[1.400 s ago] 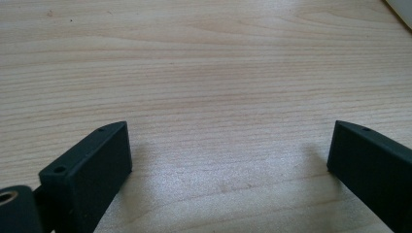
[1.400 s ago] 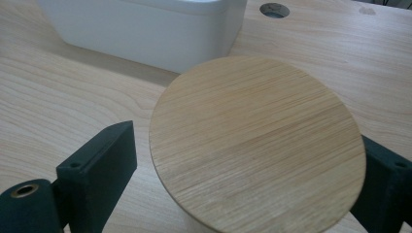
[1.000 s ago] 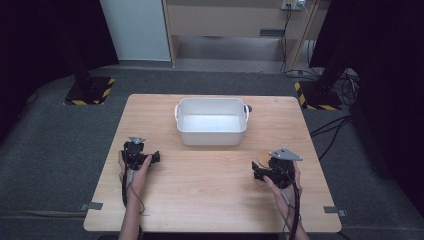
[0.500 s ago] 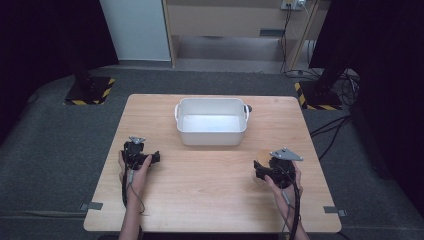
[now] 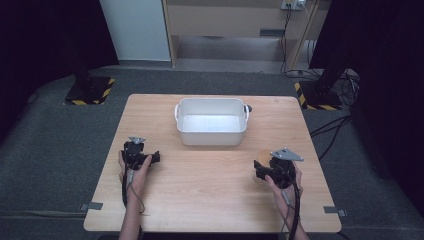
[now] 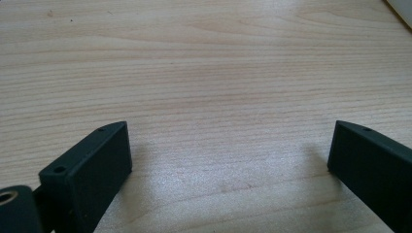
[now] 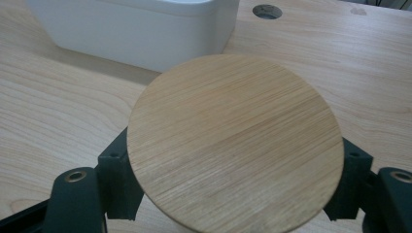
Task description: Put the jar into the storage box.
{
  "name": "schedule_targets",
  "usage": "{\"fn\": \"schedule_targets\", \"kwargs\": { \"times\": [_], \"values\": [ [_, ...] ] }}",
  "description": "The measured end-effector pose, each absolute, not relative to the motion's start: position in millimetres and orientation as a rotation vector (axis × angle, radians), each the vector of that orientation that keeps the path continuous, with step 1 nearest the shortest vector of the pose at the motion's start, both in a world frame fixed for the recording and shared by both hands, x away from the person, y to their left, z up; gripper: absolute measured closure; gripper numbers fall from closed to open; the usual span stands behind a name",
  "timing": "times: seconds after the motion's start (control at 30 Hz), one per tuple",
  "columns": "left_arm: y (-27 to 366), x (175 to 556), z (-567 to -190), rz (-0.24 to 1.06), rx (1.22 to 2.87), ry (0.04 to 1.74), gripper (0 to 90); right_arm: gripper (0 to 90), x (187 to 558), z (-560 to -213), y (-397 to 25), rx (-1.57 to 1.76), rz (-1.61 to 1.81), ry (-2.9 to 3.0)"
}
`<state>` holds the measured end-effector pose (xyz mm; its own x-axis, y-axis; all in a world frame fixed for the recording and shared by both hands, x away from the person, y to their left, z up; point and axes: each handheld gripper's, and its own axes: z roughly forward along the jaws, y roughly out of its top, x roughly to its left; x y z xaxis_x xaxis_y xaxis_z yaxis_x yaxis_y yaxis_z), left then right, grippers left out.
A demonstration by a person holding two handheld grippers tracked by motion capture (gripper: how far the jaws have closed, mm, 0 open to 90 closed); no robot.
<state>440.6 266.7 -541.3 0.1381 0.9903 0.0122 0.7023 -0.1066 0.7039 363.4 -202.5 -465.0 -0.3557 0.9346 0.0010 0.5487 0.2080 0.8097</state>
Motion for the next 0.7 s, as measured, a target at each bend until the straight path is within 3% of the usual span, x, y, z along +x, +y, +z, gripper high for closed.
{"fn": "schedule_targets", "kwargs": {
  "times": [0.7],
  "values": [
    [266.7, 440.6, -541.3, 0.680, 1.871, 1.620, 0.5, 26.3, 362.7, -461.0, -200.5, 1.356, 1.008, 1.998]
  ]
}}
